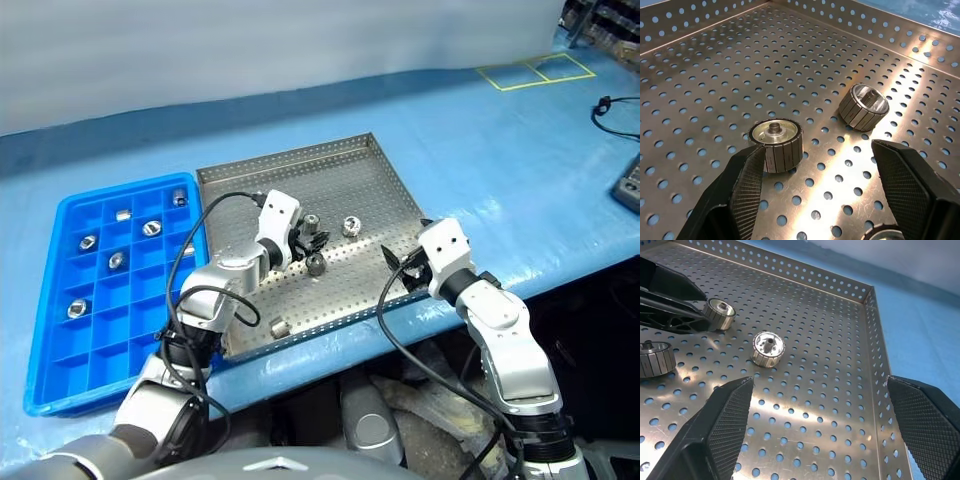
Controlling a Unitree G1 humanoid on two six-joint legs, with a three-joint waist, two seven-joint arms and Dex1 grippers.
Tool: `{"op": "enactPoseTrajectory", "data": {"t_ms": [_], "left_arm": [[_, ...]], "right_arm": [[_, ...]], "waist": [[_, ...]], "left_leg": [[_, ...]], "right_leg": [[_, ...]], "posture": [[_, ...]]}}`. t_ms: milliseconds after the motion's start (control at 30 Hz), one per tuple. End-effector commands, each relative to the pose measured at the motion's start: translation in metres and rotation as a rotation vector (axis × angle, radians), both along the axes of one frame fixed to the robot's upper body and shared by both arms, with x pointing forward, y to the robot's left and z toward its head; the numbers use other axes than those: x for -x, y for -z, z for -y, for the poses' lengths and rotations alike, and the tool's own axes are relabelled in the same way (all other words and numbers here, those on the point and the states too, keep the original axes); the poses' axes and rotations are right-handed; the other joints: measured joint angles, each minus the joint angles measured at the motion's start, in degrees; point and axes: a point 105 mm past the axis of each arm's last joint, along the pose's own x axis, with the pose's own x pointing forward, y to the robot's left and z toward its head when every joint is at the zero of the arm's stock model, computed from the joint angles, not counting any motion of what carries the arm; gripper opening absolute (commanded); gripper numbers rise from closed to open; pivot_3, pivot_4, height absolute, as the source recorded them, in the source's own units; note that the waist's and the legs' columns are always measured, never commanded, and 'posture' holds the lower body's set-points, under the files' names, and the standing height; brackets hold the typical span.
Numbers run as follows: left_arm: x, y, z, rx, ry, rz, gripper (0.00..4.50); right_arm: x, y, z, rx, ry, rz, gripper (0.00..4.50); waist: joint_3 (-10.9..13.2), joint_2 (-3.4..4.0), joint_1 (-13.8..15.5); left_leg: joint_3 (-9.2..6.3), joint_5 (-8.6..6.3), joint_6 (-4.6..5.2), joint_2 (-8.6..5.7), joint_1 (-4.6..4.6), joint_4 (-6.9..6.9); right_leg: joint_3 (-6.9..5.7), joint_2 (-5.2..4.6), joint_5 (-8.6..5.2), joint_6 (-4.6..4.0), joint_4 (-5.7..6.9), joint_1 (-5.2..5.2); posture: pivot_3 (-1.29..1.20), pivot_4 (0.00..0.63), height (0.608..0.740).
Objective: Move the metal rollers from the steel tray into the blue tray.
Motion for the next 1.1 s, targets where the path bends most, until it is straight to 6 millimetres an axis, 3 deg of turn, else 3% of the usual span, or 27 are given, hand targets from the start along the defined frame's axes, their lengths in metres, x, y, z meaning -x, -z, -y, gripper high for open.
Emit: {"op": "enactPoseTrajectory", "data": {"t_ms": [33, 700, 1067, 1100], "left_arm": [[-0.007, -0.011, 0.004, -0.024, -0.019, 0.078, 3.68], [-0.031, -0.006, -0.005, -0.103, -0.127, 0.140, 3.68], [-0.034, 0.016, 0.002, -0.100, -0.115, 0.052, 3.68], [-0.034, 0.016, 0.003, -0.097, -0.117, 0.049, 3.29]], "right_arm": [[0.000, -0.016, 0.000, -0.007, 0.006, 0.063, 4.50], [-0.003, -0.015, -0.002, -0.010, -0.007, 0.063, 4.50], [-0.003, -0.016, -0.002, -0.011, -0.006, 0.066, 4.50], [-0.003, -0.016, -0.002, -0.013, -0.006, 0.066, 4.50]], "waist": [[0.0, 0.00, -0.3], [0.0, -0.01, -0.9], [0.0, -0.01, -1.0], [0.0, -0.01, -1.0]], "left_leg": [[0.00, 0.00, 0.00, 0.00, 0.00, 0.00], [0.03, -0.03, 0.05, -0.01, -0.03, 0.00], [0.05, -0.06, 0.10, -0.03, -0.04, 0.00], [0.05, -0.06, 0.10, -0.03, -0.04, 0.00]], "right_leg": [[0.01, 0.00, 0.00, 0.01, 0.00, 0.00], [0.05, -0.02, 0.00, 0.09, 0.00, -0.06], [0.06, -0.05, -0.01, 0.15, -0.05, -0.04], [0.06, -0.05, -0.01, 0.15, -0.06, -0.04]], "posture": [[-0.37, 0.150, 0.740], [-0.36, 0.150, 0.740], [-0.37, 0.150, 0.740], [-0.37, 0.150, 0.740]]}}
